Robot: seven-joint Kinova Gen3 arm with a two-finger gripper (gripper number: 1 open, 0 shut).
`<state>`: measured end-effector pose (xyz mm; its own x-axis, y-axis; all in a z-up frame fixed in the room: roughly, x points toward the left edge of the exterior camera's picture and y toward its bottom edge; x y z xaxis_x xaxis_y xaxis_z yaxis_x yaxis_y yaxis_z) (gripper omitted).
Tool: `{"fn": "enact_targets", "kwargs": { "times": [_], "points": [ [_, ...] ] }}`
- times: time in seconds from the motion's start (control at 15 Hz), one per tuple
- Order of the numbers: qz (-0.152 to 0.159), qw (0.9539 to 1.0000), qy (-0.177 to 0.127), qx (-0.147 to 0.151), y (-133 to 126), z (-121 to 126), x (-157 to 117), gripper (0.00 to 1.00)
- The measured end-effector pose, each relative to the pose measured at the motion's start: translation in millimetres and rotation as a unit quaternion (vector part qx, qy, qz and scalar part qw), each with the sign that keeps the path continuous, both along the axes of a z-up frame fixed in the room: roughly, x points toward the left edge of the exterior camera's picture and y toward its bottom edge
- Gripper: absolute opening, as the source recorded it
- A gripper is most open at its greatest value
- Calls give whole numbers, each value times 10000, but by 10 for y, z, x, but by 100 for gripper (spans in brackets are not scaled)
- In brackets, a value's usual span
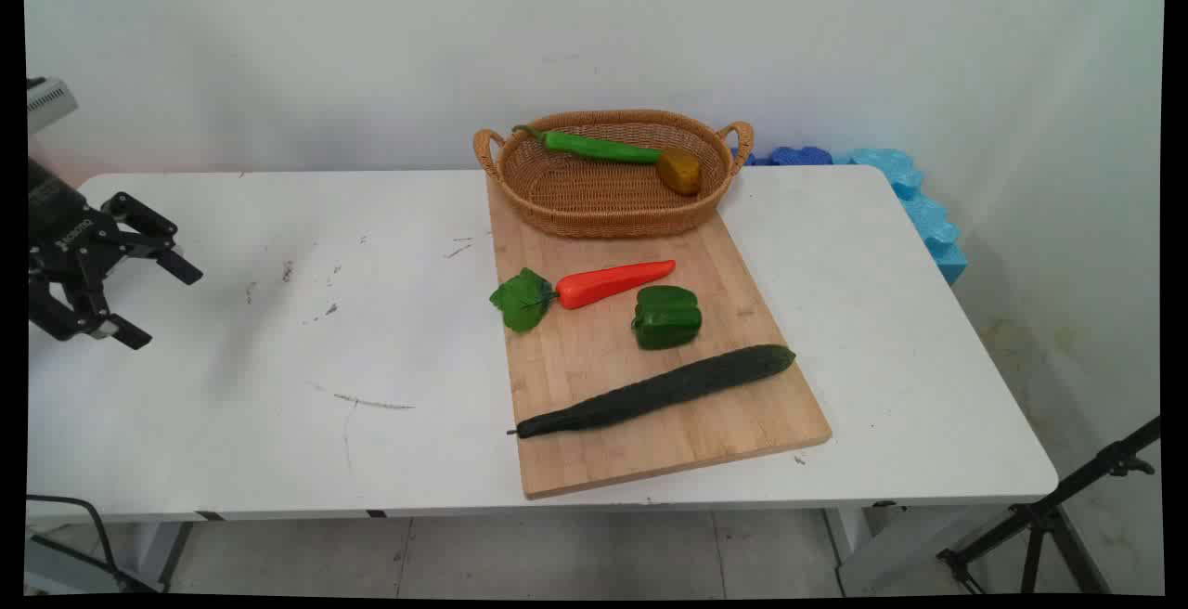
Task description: Pick up the potato from the vegetable basket
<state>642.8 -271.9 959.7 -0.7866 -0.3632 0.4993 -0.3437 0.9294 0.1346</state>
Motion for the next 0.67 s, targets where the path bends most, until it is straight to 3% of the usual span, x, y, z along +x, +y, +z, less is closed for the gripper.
{"fn": "enact_targets", "kwargs": {
  "times": [0.33, 0.67],
  "points": [
    [172, 9999, 7, -9, -67, -25, -63, 100],
    [534, 9986, 41, -34, -236, -45, -247, 100]
  ]
}}
